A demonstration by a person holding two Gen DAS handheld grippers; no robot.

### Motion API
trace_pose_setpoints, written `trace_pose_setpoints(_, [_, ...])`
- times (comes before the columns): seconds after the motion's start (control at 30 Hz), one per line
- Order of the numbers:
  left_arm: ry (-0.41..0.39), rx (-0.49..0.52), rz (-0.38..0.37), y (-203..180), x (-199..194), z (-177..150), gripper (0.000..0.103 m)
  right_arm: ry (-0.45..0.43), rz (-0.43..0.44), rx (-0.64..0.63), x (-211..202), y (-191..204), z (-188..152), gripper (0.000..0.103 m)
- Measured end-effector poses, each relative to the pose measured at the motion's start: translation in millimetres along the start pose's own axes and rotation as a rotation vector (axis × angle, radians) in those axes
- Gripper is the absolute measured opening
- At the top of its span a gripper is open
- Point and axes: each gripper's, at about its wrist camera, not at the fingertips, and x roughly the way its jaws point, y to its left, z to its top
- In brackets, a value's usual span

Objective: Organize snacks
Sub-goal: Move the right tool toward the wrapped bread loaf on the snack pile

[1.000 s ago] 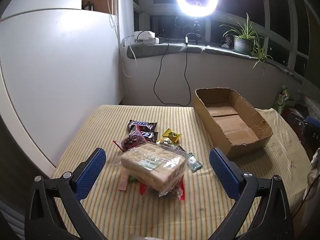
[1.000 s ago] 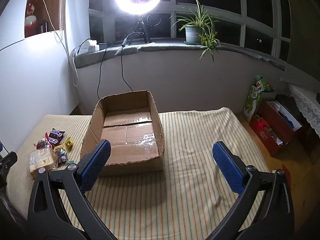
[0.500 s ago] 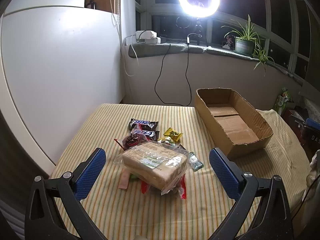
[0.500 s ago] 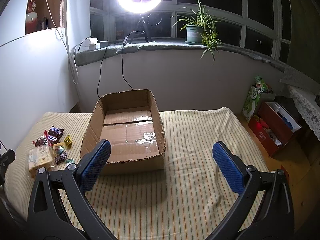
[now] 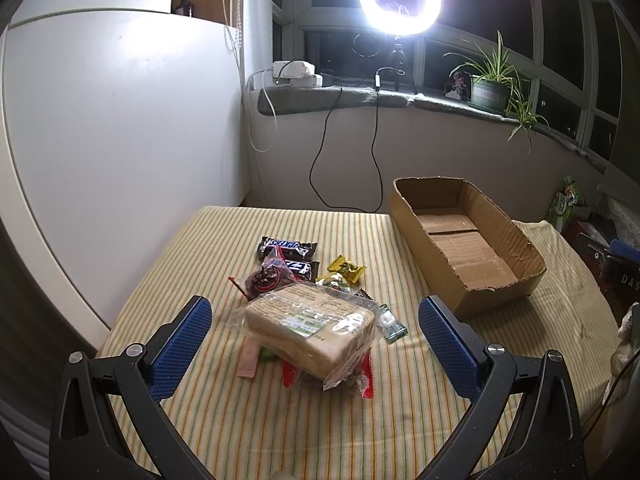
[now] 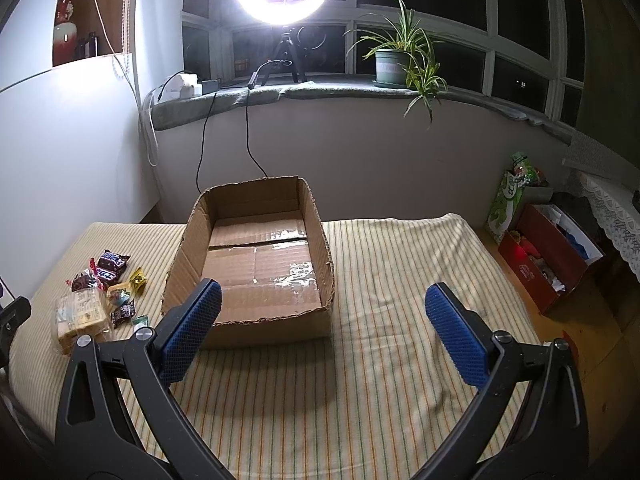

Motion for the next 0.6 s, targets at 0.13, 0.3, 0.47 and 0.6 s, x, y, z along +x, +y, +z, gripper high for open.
trace_pose_setpoints(0.13, [0.001, -0.003, -0.001, 1.9, 0.4, -0.1, 0.103, 0.002, 0.001, -0.007, 0.9, 1.7, -0.6, 0.103])
trace_pose_setpoints(0.3, [0.002, -0.003, -0.001, 2.3, 0.7, -0.1, 0.103, 0.003, 0.000, -0.008, 1.1, 1.9, -0.5, 0.103])
trace_pose_setpoints(0.47, [0.004, -0.008, -0.001, 5.6, 1.7, -0.7, 0.103, 0.006, 0.000, -0.009, 1.3, 2.5, -1.6, 0.103])
trace_pose_setpoints(0.6, [0.009, -0.012, 0.000, 7.5, 3.2, -1.3, 0.103, 0.010, 0.003, -0.016, 3.6, 4.4, -3.0, 0.103])
